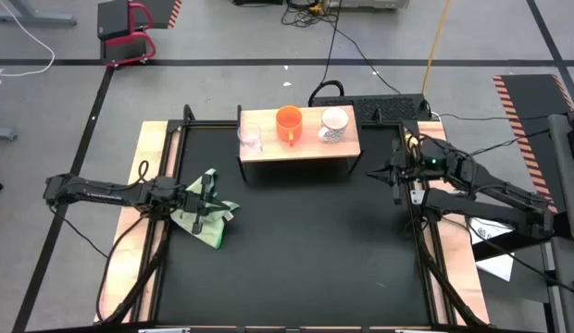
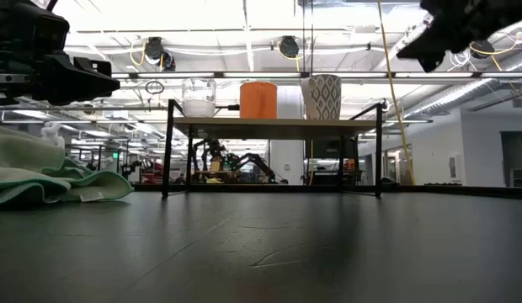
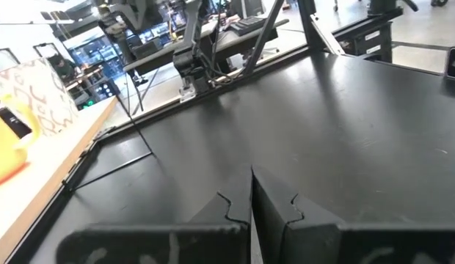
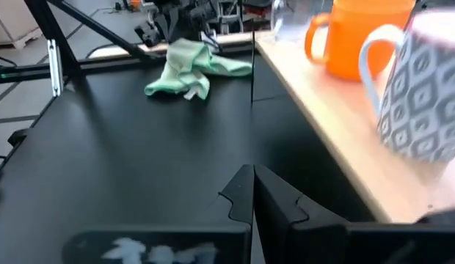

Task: Stack small to large cups/mugs on shelf
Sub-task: Return to Home Position

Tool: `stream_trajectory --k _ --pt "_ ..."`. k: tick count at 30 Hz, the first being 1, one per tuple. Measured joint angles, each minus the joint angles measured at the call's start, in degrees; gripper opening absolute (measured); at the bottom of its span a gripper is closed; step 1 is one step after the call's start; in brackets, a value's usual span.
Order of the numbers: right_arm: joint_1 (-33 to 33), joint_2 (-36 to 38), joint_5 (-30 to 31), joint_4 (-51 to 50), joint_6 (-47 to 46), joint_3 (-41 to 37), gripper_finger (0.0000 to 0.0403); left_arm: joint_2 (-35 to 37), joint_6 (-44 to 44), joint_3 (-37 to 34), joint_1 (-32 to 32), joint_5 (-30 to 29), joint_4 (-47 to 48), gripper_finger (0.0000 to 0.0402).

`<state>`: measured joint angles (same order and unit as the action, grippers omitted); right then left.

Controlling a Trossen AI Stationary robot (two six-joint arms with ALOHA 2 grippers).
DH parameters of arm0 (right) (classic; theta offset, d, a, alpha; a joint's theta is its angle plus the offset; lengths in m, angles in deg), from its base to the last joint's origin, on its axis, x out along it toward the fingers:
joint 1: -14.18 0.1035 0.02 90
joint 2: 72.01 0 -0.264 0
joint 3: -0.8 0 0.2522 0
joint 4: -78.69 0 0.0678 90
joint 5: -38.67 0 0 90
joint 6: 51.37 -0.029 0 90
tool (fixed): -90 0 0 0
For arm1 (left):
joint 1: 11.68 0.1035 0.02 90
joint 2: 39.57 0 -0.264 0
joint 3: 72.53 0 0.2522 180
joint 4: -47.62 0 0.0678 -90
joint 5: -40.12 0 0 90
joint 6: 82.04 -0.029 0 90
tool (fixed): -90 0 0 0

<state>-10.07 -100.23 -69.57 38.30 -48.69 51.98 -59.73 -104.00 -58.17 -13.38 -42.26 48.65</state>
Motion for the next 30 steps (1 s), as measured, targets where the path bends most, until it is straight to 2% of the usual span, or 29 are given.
stream_trajectory --k 4,12,16,25,30 --pt "0.00 3.20 -0.02 2.45 -1.49 -5.12 0.0000 0.00 0.27 0.00 0.00 -0.18 0.02 0.0010" --pt "0.00 7.09 -0.40 16.53 -6.10 -15.88 0.0000 0.00 1.24 0.00 0.00 -0.16 0.14 0.0010" --pt "0.01 7.47 -3.42 23.25 -6.61 -20.03 0.0000 0.00 1.47 0.00 -0.01 -0.16 0.22 0.0010" --pt "0.00 7.38 -3.08 34.79 -6.56 -28.04 0.0000 0.00 1.72 0.00 -0.04 -0.16 0.42 0.0010" --pt "0.00 7.38 -3.06 37.26 -6.48 -30.26 0.0000 0.00 2.65 0.00 -0.04 -0.13 0.44 0.0010"
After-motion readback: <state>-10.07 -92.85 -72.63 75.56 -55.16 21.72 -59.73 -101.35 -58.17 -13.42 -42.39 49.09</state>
